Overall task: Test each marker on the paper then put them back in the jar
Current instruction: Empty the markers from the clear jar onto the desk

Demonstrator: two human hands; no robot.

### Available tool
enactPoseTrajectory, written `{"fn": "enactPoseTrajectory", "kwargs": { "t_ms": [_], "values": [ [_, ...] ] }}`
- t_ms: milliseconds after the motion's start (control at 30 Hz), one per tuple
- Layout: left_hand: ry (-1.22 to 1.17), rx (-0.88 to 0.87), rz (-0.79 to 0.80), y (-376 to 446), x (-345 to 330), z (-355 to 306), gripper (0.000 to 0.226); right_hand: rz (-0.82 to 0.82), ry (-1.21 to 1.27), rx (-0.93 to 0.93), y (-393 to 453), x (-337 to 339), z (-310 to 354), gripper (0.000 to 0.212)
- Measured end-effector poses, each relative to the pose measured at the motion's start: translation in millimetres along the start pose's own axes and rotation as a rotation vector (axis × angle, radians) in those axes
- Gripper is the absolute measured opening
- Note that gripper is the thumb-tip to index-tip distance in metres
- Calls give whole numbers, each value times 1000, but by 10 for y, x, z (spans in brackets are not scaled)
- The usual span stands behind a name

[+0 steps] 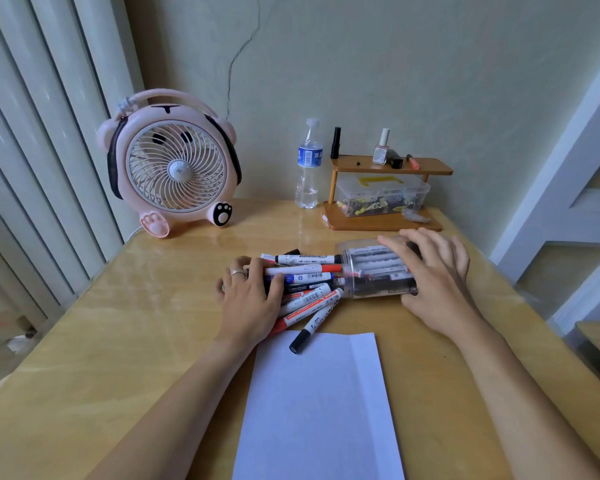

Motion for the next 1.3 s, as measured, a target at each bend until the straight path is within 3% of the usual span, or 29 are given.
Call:
{"fn": "enactPoseTrajectory", "kwargs": {
  "t_ms": [300,533,767,867,1000,1167,1300],
  "values": [
    [-50,-9,37,20,-58,33,24,81,42,-80,-22,111,-353,113],
    [-22,-31,95,47,-47,16,49,63,59,-100,-16,218,-443,111],
    [-14,-42,105,31,-28,-23,52,-8,58,-53,17,360,-234,112],
    [-31,-185,34,25,64,-153,48,-7,78,21,25,293,88,112],
    [-280,-389,-18,3,161,-383,29,-34,69,82,33,269,383,113],
    [-364,-585,105,-17,20,-596,39,-58,46,131,13,231,625,117],
    [-211,-695,64,139,34,-710,51,-39,72,99,-47,85,600,116]
  ]
}}
Point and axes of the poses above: each hand's wrist, its own y-axis towards the middle knuckle, its own x-axis out of the back of the hand, z = x × y, the point moved 5 cm from there along y, towards the middle knuckle, and after that the axes turned 10 degrees about -x, right-handed, at the moved point
